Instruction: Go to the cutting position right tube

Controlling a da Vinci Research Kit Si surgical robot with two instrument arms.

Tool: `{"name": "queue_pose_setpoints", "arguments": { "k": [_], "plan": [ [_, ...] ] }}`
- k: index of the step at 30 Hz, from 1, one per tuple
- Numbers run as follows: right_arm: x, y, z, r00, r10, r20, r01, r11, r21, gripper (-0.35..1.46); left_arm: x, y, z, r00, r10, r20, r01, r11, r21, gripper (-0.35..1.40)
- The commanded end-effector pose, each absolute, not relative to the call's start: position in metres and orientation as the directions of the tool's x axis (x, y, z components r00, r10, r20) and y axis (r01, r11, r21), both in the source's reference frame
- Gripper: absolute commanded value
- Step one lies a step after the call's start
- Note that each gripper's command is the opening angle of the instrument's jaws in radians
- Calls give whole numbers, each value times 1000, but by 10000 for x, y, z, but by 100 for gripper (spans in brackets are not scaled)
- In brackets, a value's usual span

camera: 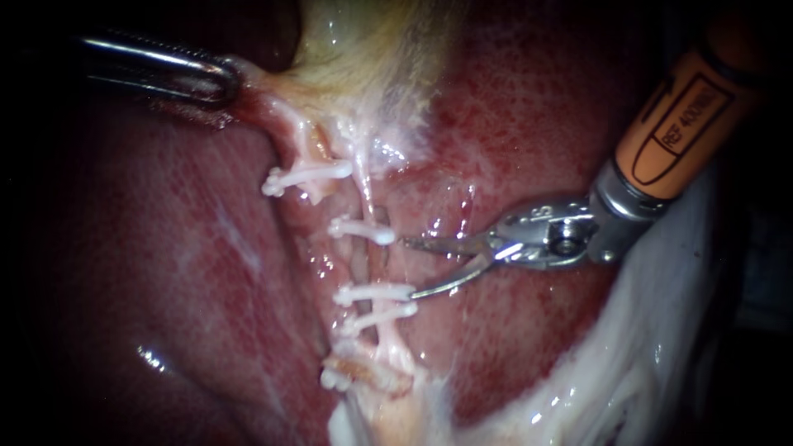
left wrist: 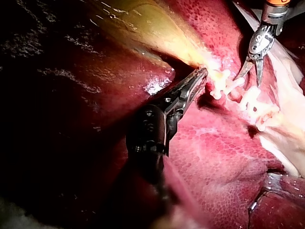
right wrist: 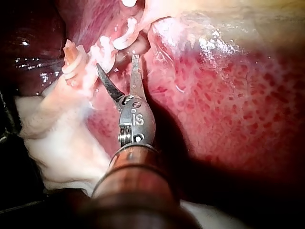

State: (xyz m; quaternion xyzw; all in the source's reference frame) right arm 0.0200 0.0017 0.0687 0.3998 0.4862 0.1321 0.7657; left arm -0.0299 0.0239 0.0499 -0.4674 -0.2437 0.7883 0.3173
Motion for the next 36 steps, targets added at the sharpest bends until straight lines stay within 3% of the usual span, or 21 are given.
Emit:
{"name": "queue_pose_setpoints", "arguments": {
  "k": [1,12,21,36],
  "plan": [
    [204,17,688,486,598,-638,194,638,745,140,-299,239,499,-362,728,-582,-273,-680,-681,-35],
    [228,10,693,432,611,-663,301,595,745,140,-299,239,499,-362,728,-582,-273,-680,-681,-35],
    [250,7,688,383,631,-675,389,552,737,130,-299,240,500,-362,728,-582,-272,-680,-681,-35],
    [288,12,688,326,687,-649,407,518,752,126,-299,240,500,-362,728,-582,-272,-680,-681,-35]
  ]
}}
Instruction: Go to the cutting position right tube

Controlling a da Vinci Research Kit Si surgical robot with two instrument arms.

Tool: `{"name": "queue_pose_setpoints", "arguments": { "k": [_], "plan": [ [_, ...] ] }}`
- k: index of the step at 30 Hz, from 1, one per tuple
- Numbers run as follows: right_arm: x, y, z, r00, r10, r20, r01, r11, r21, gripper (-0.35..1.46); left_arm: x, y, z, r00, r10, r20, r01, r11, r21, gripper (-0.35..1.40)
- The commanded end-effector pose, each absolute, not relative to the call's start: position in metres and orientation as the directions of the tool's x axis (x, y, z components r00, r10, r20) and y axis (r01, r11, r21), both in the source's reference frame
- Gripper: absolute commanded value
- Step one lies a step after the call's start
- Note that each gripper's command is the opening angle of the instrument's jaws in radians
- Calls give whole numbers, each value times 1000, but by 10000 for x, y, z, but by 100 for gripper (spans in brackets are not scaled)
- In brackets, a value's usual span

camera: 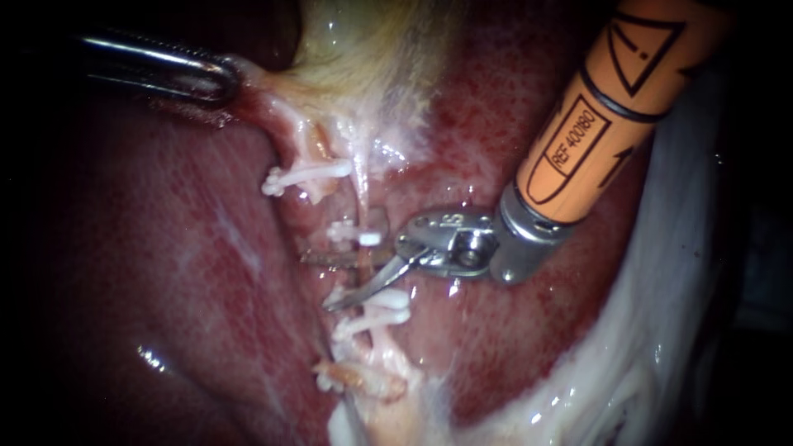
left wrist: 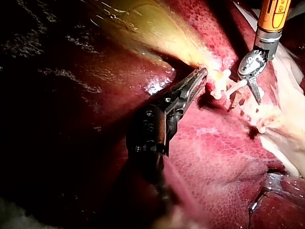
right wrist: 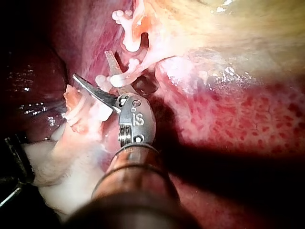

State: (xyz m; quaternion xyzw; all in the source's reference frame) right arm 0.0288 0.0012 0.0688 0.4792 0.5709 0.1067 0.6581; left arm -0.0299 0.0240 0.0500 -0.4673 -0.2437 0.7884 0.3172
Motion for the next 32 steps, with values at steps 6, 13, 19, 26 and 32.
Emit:
{"name": "queue_pose_setpoints", "arguments": {
  "k": [6,13,19,26,32],
  "plan": [
    [302,12,686,311,703,-639,405,510,759,126,-299,240,500,-362,728,-582,-272,-680,-681,-35],
    [307,7,672,312,704,-638,412,505,759,126,-299,240,500,-362,728,-582,-272,-680,-681,-35],
    [309,5,652,310,708,-635,420,497,759,128,-298,240,500,-362,728,-582,-272,-680,-681,-35],
    [309,7,640,307,711,-632,425,491,760,128,-298,240,501,-362,728,-582,-272,-680,-681,-35],
    [308,7,641,308,711,-632,425,491,760,128,-298,241,502,-362,728,-582,-272,-680,-681,-35]
  ]
}}
